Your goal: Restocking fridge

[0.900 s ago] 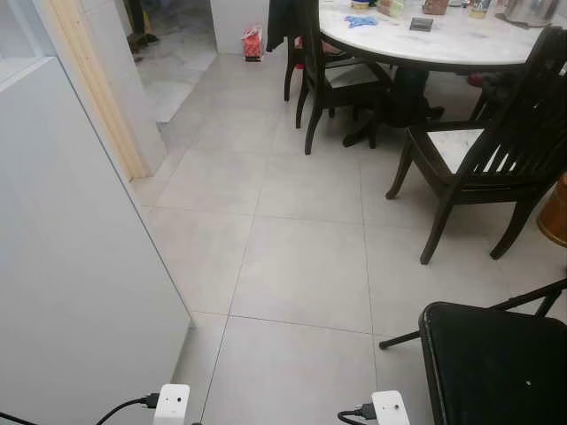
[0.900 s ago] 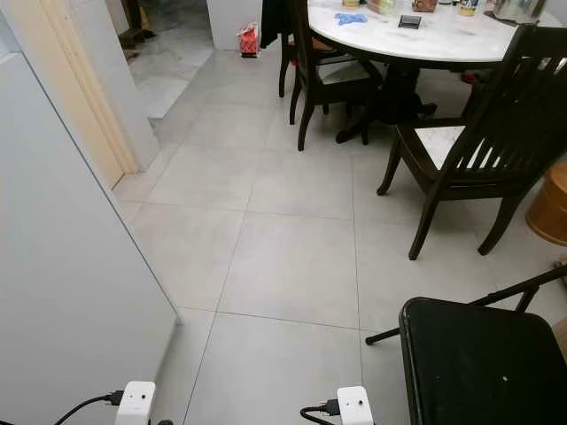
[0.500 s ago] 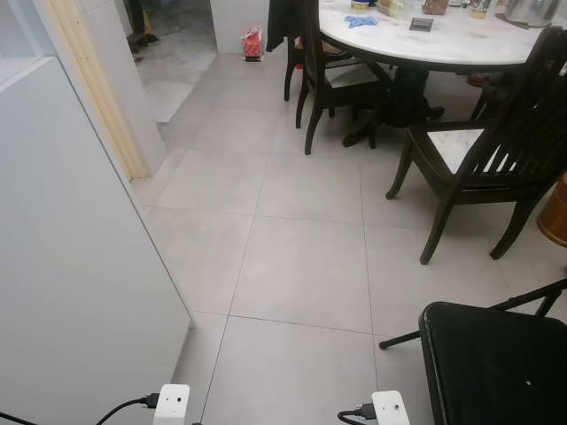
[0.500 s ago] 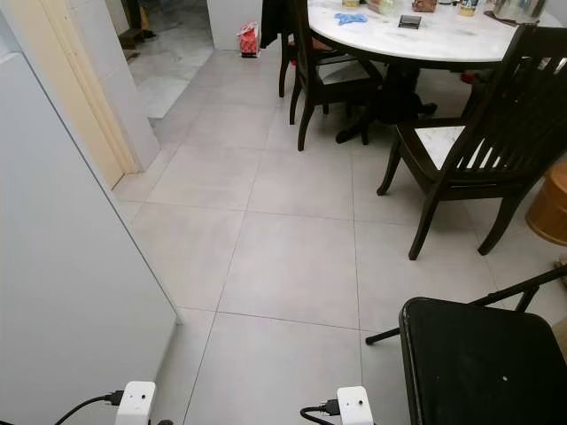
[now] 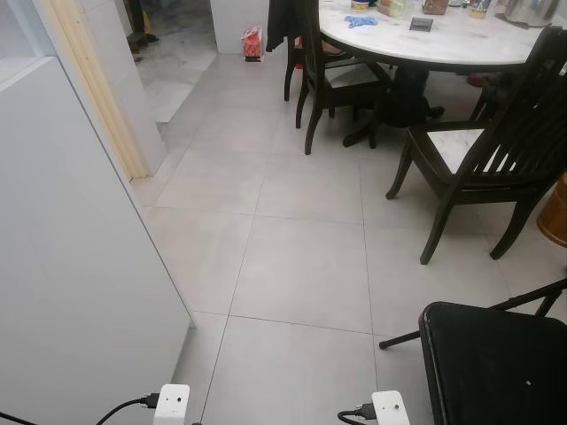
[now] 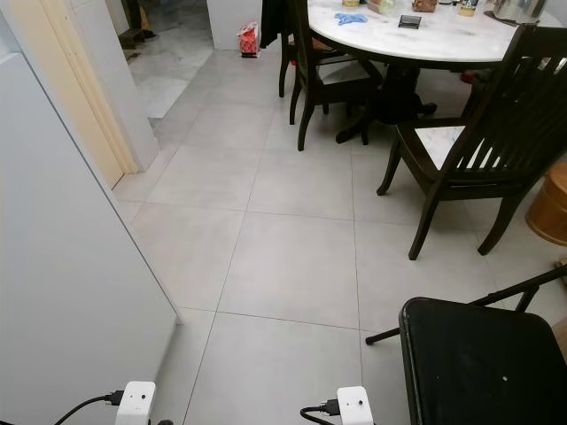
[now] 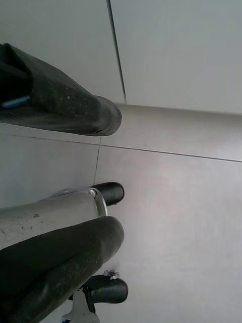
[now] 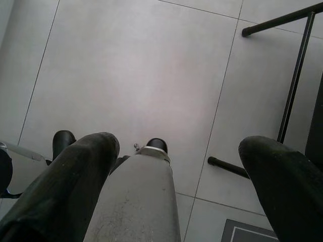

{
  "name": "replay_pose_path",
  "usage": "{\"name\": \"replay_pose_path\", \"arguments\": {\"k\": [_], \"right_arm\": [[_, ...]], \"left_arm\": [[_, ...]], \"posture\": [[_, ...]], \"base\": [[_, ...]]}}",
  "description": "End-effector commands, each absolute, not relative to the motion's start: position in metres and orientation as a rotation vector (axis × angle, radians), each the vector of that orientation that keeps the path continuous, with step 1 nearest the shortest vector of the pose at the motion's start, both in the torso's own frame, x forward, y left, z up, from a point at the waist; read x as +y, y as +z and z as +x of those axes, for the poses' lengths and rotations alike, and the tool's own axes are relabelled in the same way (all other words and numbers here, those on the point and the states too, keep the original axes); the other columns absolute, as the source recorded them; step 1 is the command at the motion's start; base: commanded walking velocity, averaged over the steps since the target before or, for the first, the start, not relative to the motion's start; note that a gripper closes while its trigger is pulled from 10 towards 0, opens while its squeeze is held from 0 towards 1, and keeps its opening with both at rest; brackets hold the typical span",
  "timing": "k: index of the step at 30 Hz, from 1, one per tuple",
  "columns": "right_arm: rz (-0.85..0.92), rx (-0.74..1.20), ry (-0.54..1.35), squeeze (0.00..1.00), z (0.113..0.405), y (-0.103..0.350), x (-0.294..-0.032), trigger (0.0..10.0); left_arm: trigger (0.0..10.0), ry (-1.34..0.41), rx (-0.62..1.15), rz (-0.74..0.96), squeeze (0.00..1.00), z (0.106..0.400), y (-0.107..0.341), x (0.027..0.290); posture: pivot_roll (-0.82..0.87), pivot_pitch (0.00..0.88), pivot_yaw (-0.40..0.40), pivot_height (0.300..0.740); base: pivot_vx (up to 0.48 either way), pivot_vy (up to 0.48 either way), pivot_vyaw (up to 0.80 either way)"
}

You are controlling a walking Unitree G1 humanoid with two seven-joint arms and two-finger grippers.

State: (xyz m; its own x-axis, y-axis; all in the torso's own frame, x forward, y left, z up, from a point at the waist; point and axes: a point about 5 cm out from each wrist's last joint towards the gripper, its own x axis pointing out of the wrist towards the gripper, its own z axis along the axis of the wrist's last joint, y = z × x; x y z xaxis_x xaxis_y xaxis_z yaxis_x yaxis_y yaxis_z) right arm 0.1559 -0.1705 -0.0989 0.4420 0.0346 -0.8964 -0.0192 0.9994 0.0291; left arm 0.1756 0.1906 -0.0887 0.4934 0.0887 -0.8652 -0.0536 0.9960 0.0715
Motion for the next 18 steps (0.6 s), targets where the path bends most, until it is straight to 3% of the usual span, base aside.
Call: {"name": "replay_pose_path", "arguments": {"k": [1, 18], "right_arm": [[0.094, 1.029, -0.040, 0.00, 0.2051, -0.0734, -0.1950, 10.0], [0.143, 1.023, -0.062, 0.00, 0.2057, -0.0732, -0.1937, 10.0]], "left_arm": [[10.0, 0.124, 1.080, -0.028, 0.00, 0.1875, -0.0836, 0.1913], [10.0, 0.216, 0.945, -0.051, 0.00, 0.1951, -0.0779, 0.1956]], "posture": [[0.03, 0.000, -0.061, 0.740], [0.03, 0.000, -0.058, 0.740]], "base": [[0.000, 0.000, 0.00], [0.000, 0.000, 0.00]]}}
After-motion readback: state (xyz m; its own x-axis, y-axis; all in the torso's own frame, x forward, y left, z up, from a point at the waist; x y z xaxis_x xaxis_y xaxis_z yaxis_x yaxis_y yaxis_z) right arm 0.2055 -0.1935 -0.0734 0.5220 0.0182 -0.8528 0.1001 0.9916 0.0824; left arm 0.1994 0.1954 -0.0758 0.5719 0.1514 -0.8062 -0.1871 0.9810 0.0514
